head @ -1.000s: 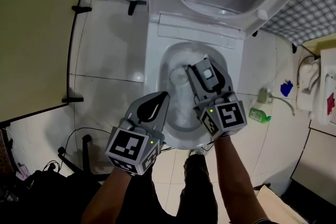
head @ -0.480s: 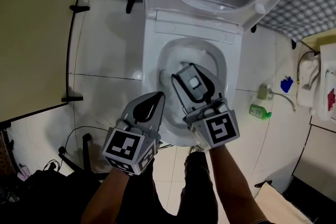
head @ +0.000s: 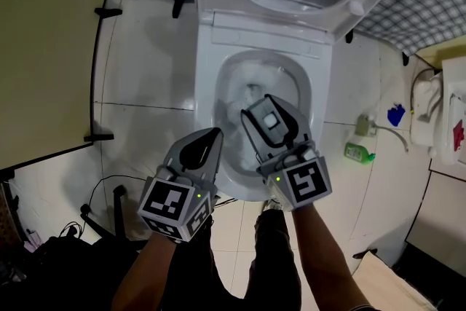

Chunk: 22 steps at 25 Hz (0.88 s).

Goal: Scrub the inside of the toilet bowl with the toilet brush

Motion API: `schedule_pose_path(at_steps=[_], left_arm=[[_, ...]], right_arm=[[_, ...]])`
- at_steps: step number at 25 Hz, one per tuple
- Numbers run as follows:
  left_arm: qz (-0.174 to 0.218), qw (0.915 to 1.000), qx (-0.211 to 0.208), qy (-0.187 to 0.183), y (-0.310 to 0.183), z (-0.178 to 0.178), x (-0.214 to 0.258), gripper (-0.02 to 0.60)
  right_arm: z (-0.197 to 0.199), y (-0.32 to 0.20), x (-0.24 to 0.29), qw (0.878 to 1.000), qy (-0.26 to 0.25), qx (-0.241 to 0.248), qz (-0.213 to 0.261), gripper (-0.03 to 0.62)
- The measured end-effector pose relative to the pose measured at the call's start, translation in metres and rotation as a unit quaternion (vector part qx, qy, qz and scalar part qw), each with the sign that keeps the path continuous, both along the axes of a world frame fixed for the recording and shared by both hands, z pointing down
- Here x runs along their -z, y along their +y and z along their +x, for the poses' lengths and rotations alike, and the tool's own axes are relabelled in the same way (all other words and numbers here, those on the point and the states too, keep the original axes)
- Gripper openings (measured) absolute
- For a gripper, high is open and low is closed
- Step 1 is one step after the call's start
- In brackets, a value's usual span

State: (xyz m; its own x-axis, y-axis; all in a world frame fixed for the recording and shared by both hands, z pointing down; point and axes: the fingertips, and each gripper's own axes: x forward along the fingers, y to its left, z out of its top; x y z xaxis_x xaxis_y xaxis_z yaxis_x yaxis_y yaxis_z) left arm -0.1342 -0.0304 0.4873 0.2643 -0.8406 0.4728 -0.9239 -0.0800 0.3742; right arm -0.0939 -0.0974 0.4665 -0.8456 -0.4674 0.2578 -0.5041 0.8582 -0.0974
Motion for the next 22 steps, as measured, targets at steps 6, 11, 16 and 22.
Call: schedule_pose_path(at_steps=[6, 11, 16, 22], left_arm=[[0.007, 1.0, 0.004, -0.005, -0.001, -0.008, 0.008, 0.009], [0.008, 1.0, 0.002, -0.003, 0.001, -0.007, 0.008, 0.009], [0.0, 1.0, 0.002, 0.006, 0.006, 0.0, 0.0, 0.009], [-0.003, 1.0, -0.001, 0.007, 0.009, 0.001, -0.003, 0.009]], right_arm=[[-0.004, 0.045, 0.022, 0.999, -0.017, 0.028, -0.004, 0.221], [0.007, 0.029, -0.006, 1.0, 0.018, 0.001, -0.007, 0.221], [0.017, 0.007, -0.037, 0.999, 0.048, -0.015, -0.008, 0.221], [0.013, 0.042, 0.0, 1.0, 0.012, 0.018, -0.001, 0.222]])
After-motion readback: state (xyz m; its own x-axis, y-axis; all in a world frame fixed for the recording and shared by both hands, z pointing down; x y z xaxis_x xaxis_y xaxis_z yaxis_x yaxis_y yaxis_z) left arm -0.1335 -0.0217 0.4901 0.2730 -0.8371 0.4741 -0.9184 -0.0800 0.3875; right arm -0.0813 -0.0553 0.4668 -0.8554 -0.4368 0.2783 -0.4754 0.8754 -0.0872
